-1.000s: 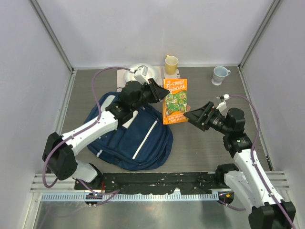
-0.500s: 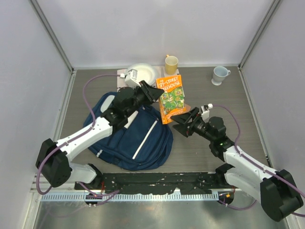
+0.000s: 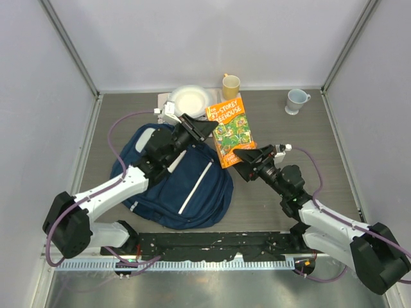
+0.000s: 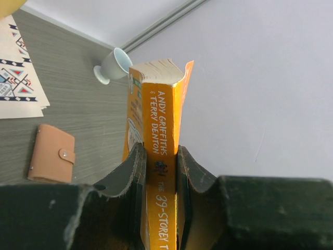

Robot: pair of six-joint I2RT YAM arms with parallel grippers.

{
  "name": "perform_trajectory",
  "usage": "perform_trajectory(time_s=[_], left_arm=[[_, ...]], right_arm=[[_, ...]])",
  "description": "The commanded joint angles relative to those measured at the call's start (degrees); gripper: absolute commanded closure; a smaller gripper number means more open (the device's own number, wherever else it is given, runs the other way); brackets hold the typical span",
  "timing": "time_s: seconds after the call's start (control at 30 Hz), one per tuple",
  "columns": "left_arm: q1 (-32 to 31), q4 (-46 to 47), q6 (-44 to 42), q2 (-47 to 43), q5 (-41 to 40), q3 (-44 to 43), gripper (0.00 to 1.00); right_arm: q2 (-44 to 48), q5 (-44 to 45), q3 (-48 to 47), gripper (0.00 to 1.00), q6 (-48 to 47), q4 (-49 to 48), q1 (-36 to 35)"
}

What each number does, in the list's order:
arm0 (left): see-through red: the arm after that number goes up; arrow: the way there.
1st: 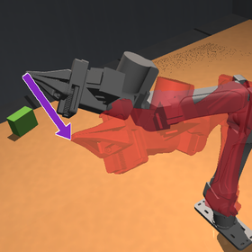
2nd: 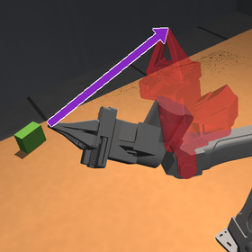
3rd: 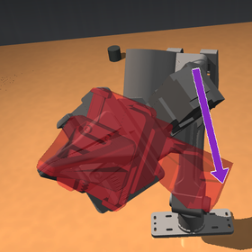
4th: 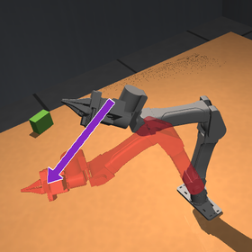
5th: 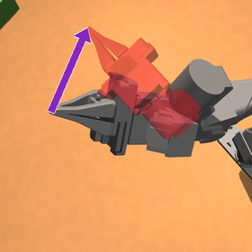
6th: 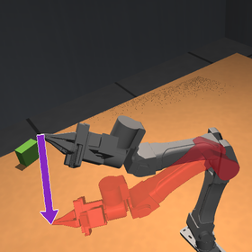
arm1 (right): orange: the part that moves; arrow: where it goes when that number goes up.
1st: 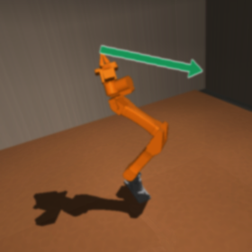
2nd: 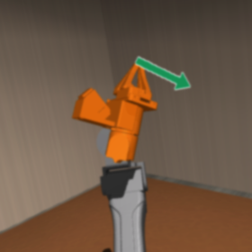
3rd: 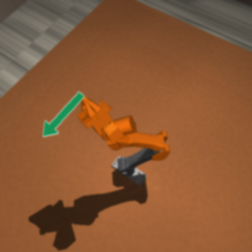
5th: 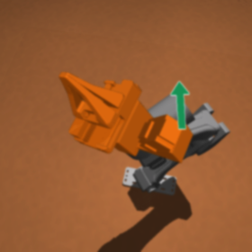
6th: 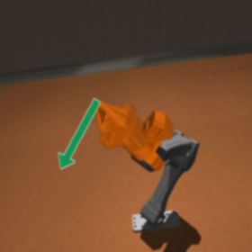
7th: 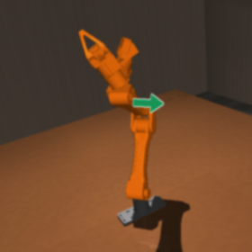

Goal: Pack the student bag
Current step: Pick up the book from the center of the board.

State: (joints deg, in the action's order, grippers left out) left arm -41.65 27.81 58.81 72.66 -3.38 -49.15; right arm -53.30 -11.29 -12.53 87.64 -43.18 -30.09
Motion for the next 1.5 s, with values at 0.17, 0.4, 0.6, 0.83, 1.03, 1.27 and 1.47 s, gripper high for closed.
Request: perform_trajectory(time_s=[0.17,0.4,0.6,0.83,1.03,1.27,1.47], left_arm=[[-0.36,14.2,4.83,-2.26,-1.36,0.37,1.0],[-0.36,11.3,2.89,-4.54,-2.69,0.72,1.0],[-0.36,10.95,3.07,-6.13,-2.34,1.59,1.0],[-0.36,10.86,5.53,-9.38,-1.63,5.1,1.0],[-0.36,11.82,7.63,-11.58,-2.16,8.62,1.0],[-0.45,12.0,9.04,-11.93,-2.25,10.56,1.0],[-0.36,7.62,8.7,-13.16,-2.78,11.53,0.92]], right_arm=[[-0.58,11.02,-1.18,0.13,2.89,-7.97,-7.61],[1.79,19.54,-2.23,0.13,0.35,-4.02,-15.43],[2.32,23.33,-1.53,0.13,-0.36,-3.48,-15.62],[1.71,25.09,-1.88,0.13,-5.8,-7.88,-14.13],[0.66,23.69,-2.49,0.3,-10.64,-12.53,-12.98],[-2.78,19.03,-3.98,0.5,-13.28,-19.66,-12.89],[0.9,19.55,-4.6,0.82,-16.26,-15.46,-12.72]])
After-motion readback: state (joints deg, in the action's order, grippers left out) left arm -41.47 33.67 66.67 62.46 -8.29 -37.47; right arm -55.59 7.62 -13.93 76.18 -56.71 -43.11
